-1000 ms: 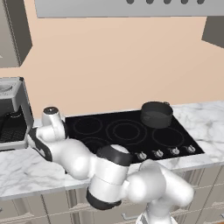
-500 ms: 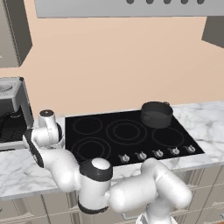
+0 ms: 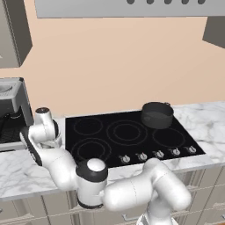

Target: Turn on the burner for the pot on the stove. Wait thirty seconds for the pot to heat up. Then add the mushroom to the pot.

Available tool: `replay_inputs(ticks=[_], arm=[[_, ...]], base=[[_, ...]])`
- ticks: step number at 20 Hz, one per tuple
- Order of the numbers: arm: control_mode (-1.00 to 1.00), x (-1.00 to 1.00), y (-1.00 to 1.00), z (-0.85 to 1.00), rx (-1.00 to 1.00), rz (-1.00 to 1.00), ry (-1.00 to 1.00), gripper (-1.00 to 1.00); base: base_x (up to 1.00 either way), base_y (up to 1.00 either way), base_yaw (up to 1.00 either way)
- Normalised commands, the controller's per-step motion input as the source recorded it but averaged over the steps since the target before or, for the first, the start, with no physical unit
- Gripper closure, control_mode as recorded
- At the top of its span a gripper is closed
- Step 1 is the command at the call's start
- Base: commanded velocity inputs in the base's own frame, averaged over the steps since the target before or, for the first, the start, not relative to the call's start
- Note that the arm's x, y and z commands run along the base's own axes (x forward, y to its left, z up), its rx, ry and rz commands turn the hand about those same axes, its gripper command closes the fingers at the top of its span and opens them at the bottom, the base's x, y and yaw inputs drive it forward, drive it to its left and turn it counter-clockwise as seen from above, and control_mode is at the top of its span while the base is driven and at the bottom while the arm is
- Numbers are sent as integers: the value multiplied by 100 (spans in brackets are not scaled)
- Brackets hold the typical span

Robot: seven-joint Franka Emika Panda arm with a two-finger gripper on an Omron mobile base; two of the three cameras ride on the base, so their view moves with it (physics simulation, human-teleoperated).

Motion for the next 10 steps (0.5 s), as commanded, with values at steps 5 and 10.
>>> replay_inputs(ticks=[5,10], arm=[[-100,-62,-44,-6,0,0,-6,100],[-100,-5,-82,92,-4,0,-27,100]], base=[[0,0,0],[0,0,0]])
